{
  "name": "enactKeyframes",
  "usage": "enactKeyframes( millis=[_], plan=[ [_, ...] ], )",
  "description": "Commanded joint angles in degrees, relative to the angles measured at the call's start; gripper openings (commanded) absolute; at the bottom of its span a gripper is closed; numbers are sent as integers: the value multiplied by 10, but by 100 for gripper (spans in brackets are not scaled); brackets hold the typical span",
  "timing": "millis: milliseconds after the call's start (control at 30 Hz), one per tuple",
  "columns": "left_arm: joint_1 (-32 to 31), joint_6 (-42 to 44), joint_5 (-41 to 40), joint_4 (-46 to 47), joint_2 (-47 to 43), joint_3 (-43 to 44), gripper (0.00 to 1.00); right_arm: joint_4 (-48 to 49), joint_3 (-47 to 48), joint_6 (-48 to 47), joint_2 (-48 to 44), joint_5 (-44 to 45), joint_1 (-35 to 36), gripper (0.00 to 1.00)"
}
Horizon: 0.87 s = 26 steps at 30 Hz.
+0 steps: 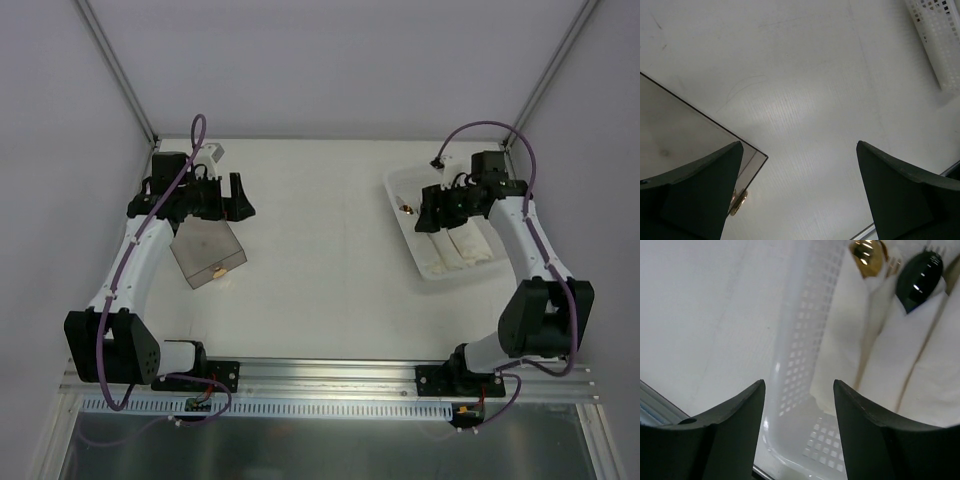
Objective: Place the utensils on the paper napkin and roll it up
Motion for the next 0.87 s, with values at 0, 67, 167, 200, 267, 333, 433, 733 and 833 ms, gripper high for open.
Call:
enactKeyframes(
  millis=[0,67,167,200,267,333,433,733,833],
  plan=[
    [6,21,-31,-14,3,8,99,72,-39,19,-101,-18,57,61],
    [8,38,-29,-19,3,-7,99,91,-72,21,-124,-5,100,62],
    [9,45,-37,-22,-7,-28,99,109,-106,25,-152,6,142,64],
    [9,48,-39,-22,-11,-38,99,113,-114,26,-157,10,149,66],
    [9,62,-41,-25,-23,-48,99,115,-130,28,-163,11,171,69],
    [11,72,-44,-33,-37,-59,99,108,-136,27,-168,12,192,72],
    [13,80,-43,-34,-60,-78,99,112,-163,17,-178,29,224,79],
    [12,76,-49,-37,-103,-112,99,137,-210,12,-209,81,323,99],
    [12,73,-46,-43,-110,-113,99,141,-209,15,-205,97,338,99]
  ],
)
